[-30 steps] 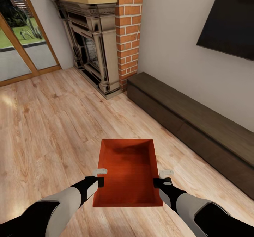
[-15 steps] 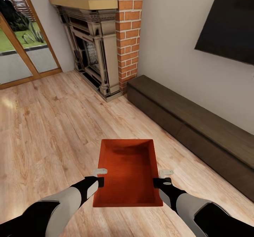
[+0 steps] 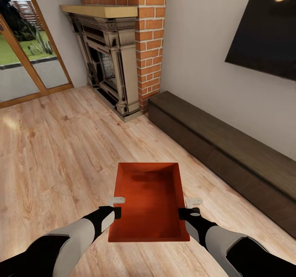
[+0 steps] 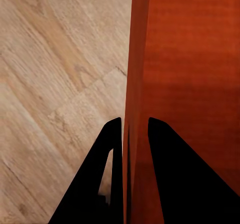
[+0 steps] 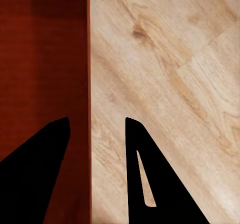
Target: Move the two storage containers from the living room to the garage. In the garage, place one container on the floor and stack the other container on top of it (either order is fine).
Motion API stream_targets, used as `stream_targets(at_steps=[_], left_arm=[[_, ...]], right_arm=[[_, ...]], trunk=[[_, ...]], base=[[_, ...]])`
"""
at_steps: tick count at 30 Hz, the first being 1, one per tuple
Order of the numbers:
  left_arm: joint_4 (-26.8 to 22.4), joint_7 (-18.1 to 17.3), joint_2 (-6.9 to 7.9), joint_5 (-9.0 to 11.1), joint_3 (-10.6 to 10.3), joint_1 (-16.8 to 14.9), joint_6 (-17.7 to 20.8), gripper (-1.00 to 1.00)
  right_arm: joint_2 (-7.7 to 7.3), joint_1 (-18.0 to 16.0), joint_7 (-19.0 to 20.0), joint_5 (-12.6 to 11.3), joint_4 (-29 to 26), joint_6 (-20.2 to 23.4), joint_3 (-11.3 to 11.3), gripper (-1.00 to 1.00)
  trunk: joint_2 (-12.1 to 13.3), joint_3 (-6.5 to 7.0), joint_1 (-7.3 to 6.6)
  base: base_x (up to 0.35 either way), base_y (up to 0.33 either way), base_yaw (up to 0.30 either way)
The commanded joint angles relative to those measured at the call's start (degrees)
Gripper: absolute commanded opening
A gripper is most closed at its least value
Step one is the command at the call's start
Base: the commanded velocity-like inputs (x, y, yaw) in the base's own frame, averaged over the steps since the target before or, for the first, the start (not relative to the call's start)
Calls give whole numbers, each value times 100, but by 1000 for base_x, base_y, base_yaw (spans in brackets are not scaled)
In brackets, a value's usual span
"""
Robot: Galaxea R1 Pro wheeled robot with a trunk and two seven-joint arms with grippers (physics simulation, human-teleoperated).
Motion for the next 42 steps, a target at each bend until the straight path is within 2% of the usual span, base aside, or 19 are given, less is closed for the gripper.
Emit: stream_targets(at_steps=[1,19,42], left_arm=[[-10,43,1,-17,-95,1,37,-100],[-10,43,1,-25,-96,0,37,-100],[-10,43,1,-38,-96,1,37,-100]], right_arm=[[1,-4,-30,-68,8,-27,39,-100],[-4,-4,-30,-68,8,-19,31,-100],[-16,-4,-21,-77,8,-15,37,-100]], trunk=[[-3,5,0],[-3,165,0],[-3,173,0]], base=[[0,0,0],[0,0,0],[0,0,0]])
